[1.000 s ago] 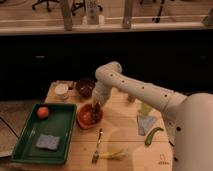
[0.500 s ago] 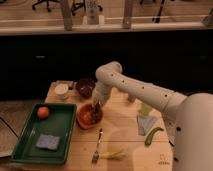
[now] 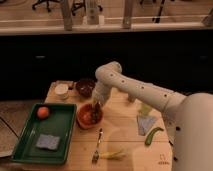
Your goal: Place grapes in red bowl
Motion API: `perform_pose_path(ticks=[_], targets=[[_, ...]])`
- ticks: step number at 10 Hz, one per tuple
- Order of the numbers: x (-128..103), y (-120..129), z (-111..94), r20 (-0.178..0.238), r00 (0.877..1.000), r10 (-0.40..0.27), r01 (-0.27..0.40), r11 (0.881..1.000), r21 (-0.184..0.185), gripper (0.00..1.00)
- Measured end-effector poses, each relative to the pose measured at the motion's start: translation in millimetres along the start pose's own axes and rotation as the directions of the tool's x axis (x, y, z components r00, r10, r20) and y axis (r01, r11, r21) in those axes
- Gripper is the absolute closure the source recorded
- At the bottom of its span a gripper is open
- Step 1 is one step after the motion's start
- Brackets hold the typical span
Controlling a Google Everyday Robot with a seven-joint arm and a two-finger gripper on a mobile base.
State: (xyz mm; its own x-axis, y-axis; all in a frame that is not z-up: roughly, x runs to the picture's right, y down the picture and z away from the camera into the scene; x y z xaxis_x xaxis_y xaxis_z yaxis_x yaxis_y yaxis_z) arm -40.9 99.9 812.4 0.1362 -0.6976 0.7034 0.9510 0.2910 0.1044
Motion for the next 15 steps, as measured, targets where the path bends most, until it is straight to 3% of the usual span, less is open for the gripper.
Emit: perform_pose_path(ticks=[15], targets=[[1.3,-1.7,0.5,0.007,0.999,-0.033,0.033,0.999,0.001,0.86]])
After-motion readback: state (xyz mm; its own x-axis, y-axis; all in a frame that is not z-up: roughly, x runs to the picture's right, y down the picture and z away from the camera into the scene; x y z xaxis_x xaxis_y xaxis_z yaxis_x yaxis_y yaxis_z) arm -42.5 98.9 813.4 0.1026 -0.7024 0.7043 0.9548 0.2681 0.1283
